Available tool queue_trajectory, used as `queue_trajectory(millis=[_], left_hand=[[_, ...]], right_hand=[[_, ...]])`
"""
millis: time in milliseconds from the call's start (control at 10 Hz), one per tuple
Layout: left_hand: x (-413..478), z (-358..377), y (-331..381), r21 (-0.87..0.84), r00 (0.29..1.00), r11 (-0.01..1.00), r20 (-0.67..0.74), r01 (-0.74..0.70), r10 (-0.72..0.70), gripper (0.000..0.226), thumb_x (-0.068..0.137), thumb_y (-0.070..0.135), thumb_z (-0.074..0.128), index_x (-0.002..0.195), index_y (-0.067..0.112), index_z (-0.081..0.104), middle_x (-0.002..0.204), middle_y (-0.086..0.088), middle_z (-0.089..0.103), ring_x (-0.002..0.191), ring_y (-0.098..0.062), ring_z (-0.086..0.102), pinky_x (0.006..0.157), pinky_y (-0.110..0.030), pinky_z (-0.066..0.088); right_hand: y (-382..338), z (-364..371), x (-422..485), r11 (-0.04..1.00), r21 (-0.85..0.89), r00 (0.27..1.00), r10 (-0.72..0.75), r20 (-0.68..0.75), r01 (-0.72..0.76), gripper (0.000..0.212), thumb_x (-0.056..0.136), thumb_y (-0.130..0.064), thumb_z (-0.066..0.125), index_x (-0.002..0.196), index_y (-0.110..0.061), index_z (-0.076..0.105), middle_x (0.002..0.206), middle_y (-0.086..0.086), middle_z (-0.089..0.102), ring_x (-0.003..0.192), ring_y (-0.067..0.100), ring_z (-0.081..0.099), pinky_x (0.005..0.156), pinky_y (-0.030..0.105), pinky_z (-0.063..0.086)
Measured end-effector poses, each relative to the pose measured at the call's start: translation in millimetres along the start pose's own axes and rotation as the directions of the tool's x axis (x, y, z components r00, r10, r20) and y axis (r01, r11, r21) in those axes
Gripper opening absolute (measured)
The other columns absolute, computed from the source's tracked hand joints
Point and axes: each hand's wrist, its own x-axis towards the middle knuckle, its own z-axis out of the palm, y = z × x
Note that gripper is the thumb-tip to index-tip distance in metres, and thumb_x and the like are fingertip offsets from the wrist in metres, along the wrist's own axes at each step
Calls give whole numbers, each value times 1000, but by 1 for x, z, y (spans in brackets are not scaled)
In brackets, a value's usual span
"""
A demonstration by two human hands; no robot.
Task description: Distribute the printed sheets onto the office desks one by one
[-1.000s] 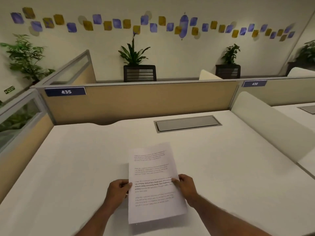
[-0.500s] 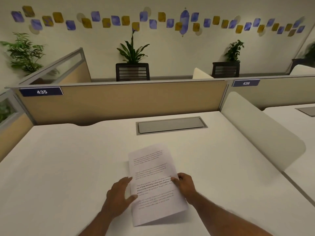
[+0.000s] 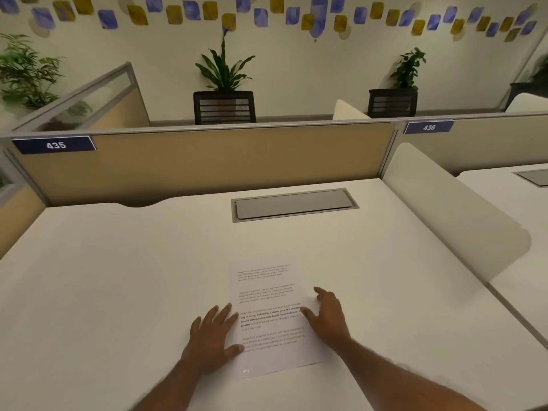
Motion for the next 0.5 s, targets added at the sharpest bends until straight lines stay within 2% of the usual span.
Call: queue_trajectory(millis=[100,200,300,500], left_hand=[[0,-2,-2,-5,1000,1000,2,-15,15,82,88,68,42,156,32,15,164,15,-6,152,-12,-7,121,-47,0],[2,-4,-4,-14,1000,1000,12,-18,18,82,88,67,43,156,30,15,164,16,-4,152,-12,-7,121,-47,0],[3,-6,-4,-27,1000,1000,25,-15,15,82,88,66,44,156,31,15,164,16,-3,152,-11,-5,121,-48,2],[2,-14,-4,-6,999,999,-14,-48,48,81,90,65,42,156,31,10,165,13,-5,152,-10,-4,121,-46,2]], right_hand=[[9,4,-6,941,-264,977,-192,96,211,69,91,-55,54,151,-29,32,158,-4,29,145,17,25,115,36,25],[14,8,-11,888,-369,956,-211,203,274,67,92,-61,45,151,-33,32,164,-6,16,151,14,13,119,37,16],[15,11,-13,877,-404,959,-184,218,260,66,93,-61,42,151,-32,31,166,-6,11,152,14,9,119,39,13],[6,0,-10,913,-345,970,-164,178,218,67,94,-59,45,151,-28,31,163,-4,22,150,12,17,118,39,17]])
